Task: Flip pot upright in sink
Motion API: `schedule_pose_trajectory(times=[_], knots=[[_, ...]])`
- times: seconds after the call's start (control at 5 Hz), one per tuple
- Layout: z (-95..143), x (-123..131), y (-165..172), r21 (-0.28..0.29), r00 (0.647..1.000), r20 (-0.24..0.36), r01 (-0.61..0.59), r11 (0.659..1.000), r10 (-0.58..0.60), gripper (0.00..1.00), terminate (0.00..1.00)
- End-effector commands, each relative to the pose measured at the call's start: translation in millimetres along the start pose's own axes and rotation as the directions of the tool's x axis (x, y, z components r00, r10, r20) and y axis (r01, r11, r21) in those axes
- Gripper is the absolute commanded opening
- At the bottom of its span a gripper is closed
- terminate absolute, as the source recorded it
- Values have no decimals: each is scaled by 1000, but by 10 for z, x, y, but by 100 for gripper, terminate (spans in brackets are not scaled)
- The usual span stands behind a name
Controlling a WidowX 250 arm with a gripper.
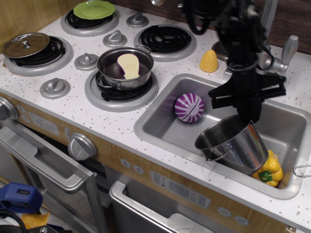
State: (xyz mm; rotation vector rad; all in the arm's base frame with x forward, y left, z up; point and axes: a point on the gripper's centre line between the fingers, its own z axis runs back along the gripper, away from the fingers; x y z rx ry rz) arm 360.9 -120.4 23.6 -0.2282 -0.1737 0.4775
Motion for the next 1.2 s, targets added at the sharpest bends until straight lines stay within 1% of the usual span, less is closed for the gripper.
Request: schedule_pose_trajectory(times=[0.0, 0.2, 0.4, 0.6, 0.8, 1.0], knots=[[202, 29, -141, 194, 968, 199, 112, 975, -151, 0, 0], [188, 211, -25, 280, 937, 259, 158, 947, -233, 0, 0], [173, 352, 111, 327, 906, 299, 196, 924, -298, 0, 0], [159, 446, 195, 375, 882, 310, 229, 898, -354, 0, 0], [111, 418, 227, 301, 889, 289, 267, 915, -355, 100, 0], [111, 418, 227, 301, 889, 289, 267, 915, -355, 100, 100]])
